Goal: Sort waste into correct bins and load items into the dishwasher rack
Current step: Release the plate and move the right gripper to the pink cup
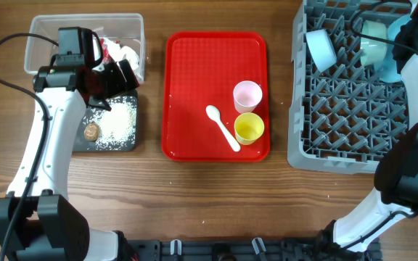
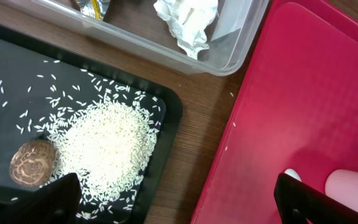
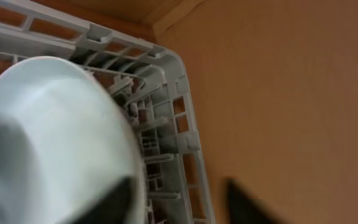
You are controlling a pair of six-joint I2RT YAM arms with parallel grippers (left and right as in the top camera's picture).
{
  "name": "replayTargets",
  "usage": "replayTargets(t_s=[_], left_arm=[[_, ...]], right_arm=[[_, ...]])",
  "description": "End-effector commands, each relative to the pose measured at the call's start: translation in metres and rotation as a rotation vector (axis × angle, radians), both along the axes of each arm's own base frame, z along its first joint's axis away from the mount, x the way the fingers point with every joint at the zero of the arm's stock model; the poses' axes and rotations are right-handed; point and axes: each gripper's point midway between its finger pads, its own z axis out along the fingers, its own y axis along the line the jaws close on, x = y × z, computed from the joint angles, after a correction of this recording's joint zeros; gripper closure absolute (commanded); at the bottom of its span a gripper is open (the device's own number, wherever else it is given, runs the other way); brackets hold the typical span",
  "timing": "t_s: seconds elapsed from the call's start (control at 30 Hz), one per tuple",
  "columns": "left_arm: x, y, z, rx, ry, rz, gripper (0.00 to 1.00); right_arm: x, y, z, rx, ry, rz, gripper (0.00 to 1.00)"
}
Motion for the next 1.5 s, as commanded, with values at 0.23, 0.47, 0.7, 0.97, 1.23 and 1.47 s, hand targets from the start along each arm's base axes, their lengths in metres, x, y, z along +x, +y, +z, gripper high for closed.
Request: replayTargets(t_s=[0.23,0.47,0.7,0.97,1.23,1.47], left_arm=[[-0.004,-0.001,0.0,-0.015,0.006,0.007,0.0],[0.001,-0.001,0.003,-0.014,-0.013,0.006,0.0],[0.004,0.0,0.004,-0.014,-0.029,0.007,0.0],[0.003,0.0,0.004,-0.014,-0.024,0.006,0.0],[0.0,-0.001,0.002,-0.014,-0.009,0.006,0.0],[0.013,-0.083,0.016,-0.064,-0.127,-0.312,0.0]], right_arm=[[-0.028,0.009,0.113,0.103,-0.476,-0.132,0.0],[-0.059,0.236,0.149,0.879,-0.467,0.405,0.0],[-0.083,0.414,0.025,1.043,0.098,0.551,0.0],[-0.089,0.424,-0.118,1.01,0.358,0.122,0.25],[-0.089,0.396,-0.14,0.984,0.368,0.023,0.31],[-0.061,0.379,-0.04,1.046,0.119,0.165,0.27]])
